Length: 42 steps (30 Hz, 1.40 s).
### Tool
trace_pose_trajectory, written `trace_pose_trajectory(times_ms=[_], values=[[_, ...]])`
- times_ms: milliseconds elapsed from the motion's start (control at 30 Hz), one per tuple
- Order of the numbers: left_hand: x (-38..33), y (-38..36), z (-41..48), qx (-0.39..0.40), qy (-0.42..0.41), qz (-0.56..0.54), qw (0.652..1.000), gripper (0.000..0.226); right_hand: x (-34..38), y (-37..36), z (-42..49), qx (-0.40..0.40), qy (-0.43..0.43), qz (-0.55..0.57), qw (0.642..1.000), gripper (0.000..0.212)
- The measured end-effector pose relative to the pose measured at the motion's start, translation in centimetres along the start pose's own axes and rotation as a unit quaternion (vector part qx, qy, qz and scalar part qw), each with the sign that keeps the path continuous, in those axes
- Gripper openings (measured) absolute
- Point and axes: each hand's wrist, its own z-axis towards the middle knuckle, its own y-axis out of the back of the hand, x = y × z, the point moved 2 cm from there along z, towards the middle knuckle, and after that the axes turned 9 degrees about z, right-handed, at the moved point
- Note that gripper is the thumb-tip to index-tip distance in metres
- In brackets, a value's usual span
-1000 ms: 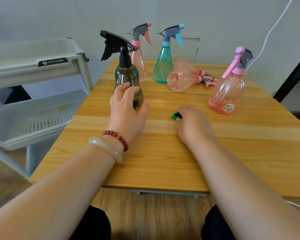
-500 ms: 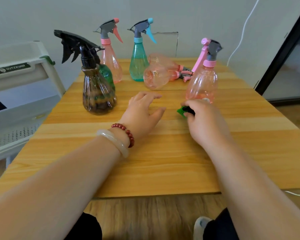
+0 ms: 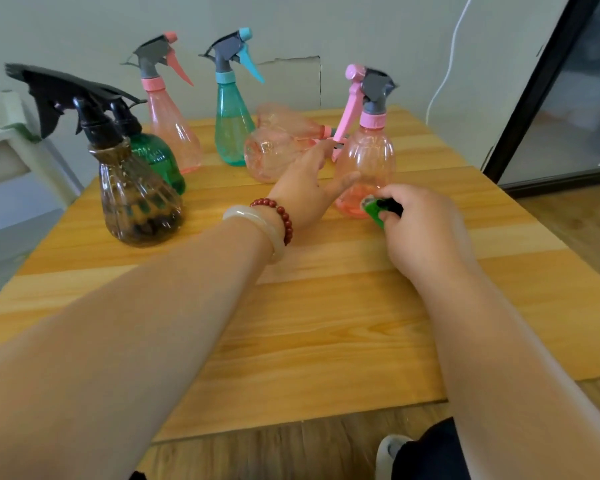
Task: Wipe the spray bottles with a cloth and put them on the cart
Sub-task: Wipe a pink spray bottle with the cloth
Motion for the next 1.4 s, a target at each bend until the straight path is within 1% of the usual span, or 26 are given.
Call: trace_pose_trajectory(times_ms=[167,333,500,633,700,800,933,1000,1100,1200,1267,1400], values=[[-1.8,-1.2,1.8,0.03,0.015,-0.016,0.999,0.086,-0.6,0.3,0.5,-0.005,-0.015,0.001,1.0,0.035],[-1.2,-1.5,1.9,-0.021,0.033,-0.034,0.999,0.083,-0.6,-0.2,0.7,0.005,-0.001,-0.007,1.0,0.035],[1.4,0.3,0.1,-0.008,0.043,-0.034,0.998,0.087,-0.2,-0.6,0.6,0.006,0.004,0.005,1.0,0.034],[3.1,2.6,-2.3,0.007,0.073,-0.031,0.997,0.089,0.5,-0.6,0.3,-0.005,0.005,0.016,1.0,0.034],[3.7,3.5,-3.5,0.015,0.082,-0.032,0.996,0.091,1.1,-0.8,0.1,-0.005,0.019,0.027,0.999,0.034],[4.4,4.9,-5.3,0.017,0.084,-0.035,0.996,0.084,2.4,-1.3,-0.5,-0.006,0.052,0.052,0.997,0.034],[5.8,6.5,-7.9,0.018,0.094,-0.085,0.992,0.077,4.5,-2.3,-1.7,-0.009,0.101,0.092,0.991,0.032],[6.8,7.1,-9.2,0.018,0.105,-0.121,0.987,0.082,5.5,-3.0,-2.2,-0.008,0.123,0.103,0.987,0.032],[6.4,7.3,-10.9,0.0,0.127,-0.14,0.982,0.091,6.7,-4.0,-2.7,-0.007,0.144,0.107,0.984,0.032],[5.2,7.1,-11.2,-0.053,0.146,-0.106,0.982,0.1,7.5,-4.7,-2.8,-0.013,0.147,0.1,0.984,0.032],[4.6,7.0,-10.8,-0.079,0.154,-0.071,0.982,0.096,7.6,-5.0,-2.7,-0.019,0.146,0.102,0.984,0.032],[5.0,6.8,-10.4,-0.113,0.165,-0.07,0.977,0.081,7.6,-5.2,-2.5,-0.03,0.135,0.105,0.985,0.031]])
